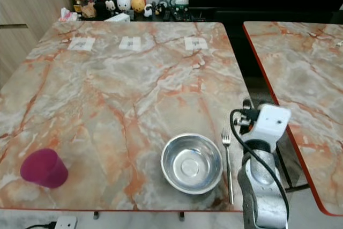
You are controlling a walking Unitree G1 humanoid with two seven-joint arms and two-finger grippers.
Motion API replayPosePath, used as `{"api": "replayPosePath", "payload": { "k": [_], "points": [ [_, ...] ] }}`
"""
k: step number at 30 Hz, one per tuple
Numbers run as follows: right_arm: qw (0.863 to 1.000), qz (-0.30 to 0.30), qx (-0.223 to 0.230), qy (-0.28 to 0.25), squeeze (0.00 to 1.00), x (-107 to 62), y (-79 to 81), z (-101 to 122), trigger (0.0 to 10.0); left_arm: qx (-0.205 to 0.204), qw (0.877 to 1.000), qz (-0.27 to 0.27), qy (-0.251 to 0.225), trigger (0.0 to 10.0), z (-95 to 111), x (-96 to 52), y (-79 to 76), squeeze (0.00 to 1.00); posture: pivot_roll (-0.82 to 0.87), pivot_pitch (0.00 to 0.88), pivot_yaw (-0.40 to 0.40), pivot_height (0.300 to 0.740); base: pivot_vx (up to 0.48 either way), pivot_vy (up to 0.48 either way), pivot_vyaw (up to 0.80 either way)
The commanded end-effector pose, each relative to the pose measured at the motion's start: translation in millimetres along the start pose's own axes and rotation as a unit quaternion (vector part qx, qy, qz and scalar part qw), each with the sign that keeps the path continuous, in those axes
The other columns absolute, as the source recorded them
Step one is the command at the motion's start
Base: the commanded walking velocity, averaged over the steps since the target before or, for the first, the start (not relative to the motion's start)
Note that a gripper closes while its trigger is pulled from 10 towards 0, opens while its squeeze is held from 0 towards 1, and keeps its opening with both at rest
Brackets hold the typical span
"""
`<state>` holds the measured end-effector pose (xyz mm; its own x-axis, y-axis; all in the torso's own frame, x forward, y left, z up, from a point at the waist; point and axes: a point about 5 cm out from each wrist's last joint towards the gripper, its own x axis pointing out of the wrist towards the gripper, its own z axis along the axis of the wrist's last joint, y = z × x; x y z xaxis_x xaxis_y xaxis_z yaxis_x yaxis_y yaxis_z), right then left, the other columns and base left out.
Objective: Setting the table
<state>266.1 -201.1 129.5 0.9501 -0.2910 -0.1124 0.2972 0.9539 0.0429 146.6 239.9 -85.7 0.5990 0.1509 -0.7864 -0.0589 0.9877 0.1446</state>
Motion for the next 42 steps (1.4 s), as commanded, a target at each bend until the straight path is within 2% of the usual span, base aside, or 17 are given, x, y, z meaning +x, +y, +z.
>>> {"api": "replayPosePath", "payload": {
  "k": [1,2,6,11,14,22,30,36,42],
  "points": [
    [1.0,0.004,0.015,0.025,0.0,-6.0,-3.4,1,10.0,0.001,1.0,-0.004,0.019,10.0,-9,-2.1,-0.8,0.0,0.01,0.12,-0.013,0.74,0.0,0.0,0.0],
    [0.999,0.014,0.027,0.041,0.0,-8.4,-3.0,-1,10.0,0.001,1.0,-0.004,0.02,10.0,-9,-2.2,-0.4,0.0,0.01,0.123,-0.013,0.74,0.0,0.0,0.0],
    [0.997,0.022,0.031,0.063,0.0,-9.6,-6.9,2,10.0,0.001,1.0,-0.003,0.02,10.0,-10,-2.4,0.5,0.0,0.0,0.125,-0.011,0.74,0.0,0.0,0.0],
    [0.992,0.064,0.01,0.106,0.0,-13.7,-6.3,4,10.0,0.002,1.0,-0.002,0.02,10.0,-10,-2.5,1.4,0.0,0.0,0.124,-0.012,0.74,0.0,0.0,0.0],
    [0.985,0.082,0.014,0.149,0.0,-23.1,-3.9,-4,10.0,0.004,1.0,-0.004,0.02,10.0,-9,-2.2,1.1,0.0,-0.01,0.126,-0.008,0.74,0.0,0.0,0.0],
    [0.977,0.086,0.004,0.196,0.0,-22.1,-6.2,-16,10.0,0.008,1.0,-0.006,0.018,10.0,-7,-1.4,0.8,0.0,0.0,0.123,-0.013,0.74,0.0,0.0,0.0],
    [0.97,0.091,0.005,0.225,0.0,-19.3,-5.9,-32,10.0,0.009,1.0,-0.006,0.02,10.0,-7,-1.4,-0.4,0.0,0.0,0.124,-0.013,0.74,0.0,0.0,0.0],
    [0.969,0.098,0.004,0.225,0.0,-15.0,-4.4,-32,10.0,0.009,1.0,-0.006,0.02,10.0,-8,-1.7,-0.7,0.0,0.0,0.122,-0.016,0.74,0.0,0.0,0.0],
    [0.975,0.103,0.015,0.198,0.0,-11.4,0.6,-23,10.0,0.007,1.0,-0.005,0.018,10.0,-7,-1.4,-1.7,0.0,0.0,0.122,-0.016,0.74,0.0,0.0,0.0]
  ]
}}
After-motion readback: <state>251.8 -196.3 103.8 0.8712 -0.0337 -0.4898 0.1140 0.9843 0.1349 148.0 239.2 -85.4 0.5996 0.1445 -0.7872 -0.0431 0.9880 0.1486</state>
